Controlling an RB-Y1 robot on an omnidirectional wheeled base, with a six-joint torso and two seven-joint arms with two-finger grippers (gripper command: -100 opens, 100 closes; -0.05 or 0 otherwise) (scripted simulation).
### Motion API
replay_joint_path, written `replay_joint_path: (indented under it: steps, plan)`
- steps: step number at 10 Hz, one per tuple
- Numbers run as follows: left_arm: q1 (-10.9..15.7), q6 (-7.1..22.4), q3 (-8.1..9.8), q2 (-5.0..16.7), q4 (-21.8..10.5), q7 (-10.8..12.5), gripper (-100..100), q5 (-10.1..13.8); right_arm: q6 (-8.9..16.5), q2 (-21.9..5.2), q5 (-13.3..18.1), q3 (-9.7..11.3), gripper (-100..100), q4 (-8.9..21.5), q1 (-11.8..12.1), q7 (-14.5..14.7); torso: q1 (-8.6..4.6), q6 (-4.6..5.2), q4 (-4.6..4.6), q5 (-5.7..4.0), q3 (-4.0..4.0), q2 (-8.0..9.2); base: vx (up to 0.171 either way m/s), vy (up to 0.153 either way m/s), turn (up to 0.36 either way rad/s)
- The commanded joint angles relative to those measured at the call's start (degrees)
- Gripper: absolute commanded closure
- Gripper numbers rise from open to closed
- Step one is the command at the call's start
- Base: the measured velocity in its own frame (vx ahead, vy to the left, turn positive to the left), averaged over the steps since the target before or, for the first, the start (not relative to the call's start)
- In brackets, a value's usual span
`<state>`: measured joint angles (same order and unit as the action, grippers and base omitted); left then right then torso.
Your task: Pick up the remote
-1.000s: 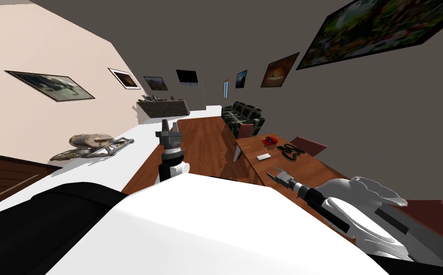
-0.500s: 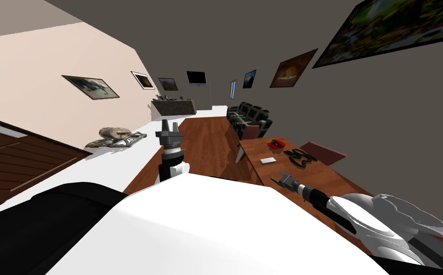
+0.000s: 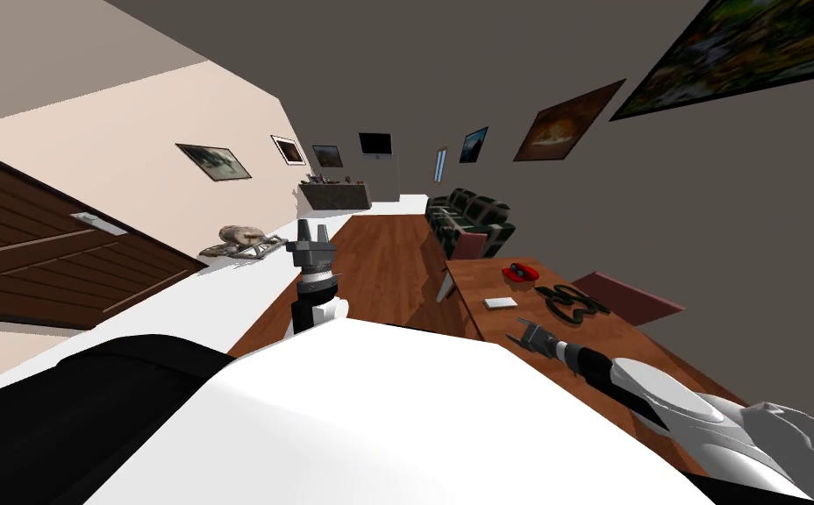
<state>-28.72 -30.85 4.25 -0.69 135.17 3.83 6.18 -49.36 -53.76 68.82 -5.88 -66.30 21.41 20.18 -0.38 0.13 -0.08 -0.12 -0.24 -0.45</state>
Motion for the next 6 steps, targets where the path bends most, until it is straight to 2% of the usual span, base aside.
replay_joint_path:
  steps: [1, 2, 3, 4, 5, 6]
  plan:
    - [0.0, 0.0, 0.0, 0.0, 0.0, 0.0, 0, 0.0, -0.9, -0.7, 2.9, 0.5, -100, 2.7, -1.4, 0.9, 0.0, 0.0, 0.0, 0.0, 0.0, 0.0, 0.016, -0.032, 0.199]
    - [0.0, 0.0, -0.01, 0.0, 0.0, 0.0, 0, 0.0, -0.9, -0.7, 4.4, 0.5, -100, 2.7, -1.4, 0.9, -0.04, -0.08, -0.01, 0.0, -0.03, -0.05, 0.015, -0.038, 0.194]
    - [0.0, 0.0, 0.0, 0.0, 0.0, 0.0, 0, 0.0, -2.0, -1.4, 6.1, 1.1, -100, 5.4, -3.3, 2.0, -0.05, -0.04, -0.01, -0.01, -0.03, -0.06, 0.019, -0.04, 0.302]
    - [0.0, 0.0, -0.01, 0.0, 0.0, 0.0, 0, 0.0, -2.0, -1.4, 7.8, 1.1, -100, 5.8, -3.3, 2.0, -0.07, -0.1, -0.01, -0.01, -0.05, -0.1, 0.023, -0.044, 0.155]
    - [0.0, 0.0, 0.0, 0.0, 0.0, 0.0, 0, 0.0, -2.0, -1.4, 8.8, 1.1, -100, 5.8, -3.3, 2.0, -0.07, -0.02, -0.02, -0.02, -0.06, -0.1, 0.012, -0.022, -0.024]
    - [0.0, 0.0, 0.0, 0.0, 0.0, 0.0, 0, 0.0, -3.1, -2.0, 10.8, 1.7, -100, 8.5, -5.1, 3.0, 0.01, 0.01, -0.01, 0.0, -0.03, -0.05, 0.019, -0.023, 0.168]
